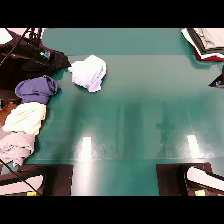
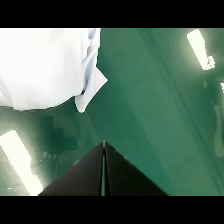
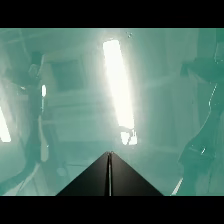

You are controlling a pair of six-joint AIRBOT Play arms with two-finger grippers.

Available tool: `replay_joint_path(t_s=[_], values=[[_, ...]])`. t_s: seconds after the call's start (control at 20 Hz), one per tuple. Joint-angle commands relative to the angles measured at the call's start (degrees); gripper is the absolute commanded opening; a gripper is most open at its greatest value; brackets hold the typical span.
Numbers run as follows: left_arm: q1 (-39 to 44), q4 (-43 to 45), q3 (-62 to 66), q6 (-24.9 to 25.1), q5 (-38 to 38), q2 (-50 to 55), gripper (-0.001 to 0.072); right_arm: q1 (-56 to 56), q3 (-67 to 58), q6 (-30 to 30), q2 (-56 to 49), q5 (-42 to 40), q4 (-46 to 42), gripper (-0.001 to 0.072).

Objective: Fold the shirts.

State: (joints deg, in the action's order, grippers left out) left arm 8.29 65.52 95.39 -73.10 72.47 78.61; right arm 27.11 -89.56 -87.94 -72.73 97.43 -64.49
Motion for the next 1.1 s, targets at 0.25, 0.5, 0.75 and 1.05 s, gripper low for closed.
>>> replay_joint_path(t_s=[0.25,0.5,0.75,1.05], values=[[0.0,0.0,0.0,0.0,0.0,0.1,0.0026,0.0,0.0,0.0,-0.6,0.0,0.0,0.0024],[0.0,0.0,0.0,0.0,0.0,0.1,0.0026,0.0,0.0,0.0,-0.6,0.0,0.0,0.0023],[0.0,-0.3,0.0,0.0,0.0,0.1,0.0025,0.0,0.0,0.0,-0.6,0.0,0.0,0.0024],[0.0,-4.7,0.0,0.0,0.0,0.1,0.0026,0.0,0.0,0.0,-0.6,-0.3,0.0,0.0024]])
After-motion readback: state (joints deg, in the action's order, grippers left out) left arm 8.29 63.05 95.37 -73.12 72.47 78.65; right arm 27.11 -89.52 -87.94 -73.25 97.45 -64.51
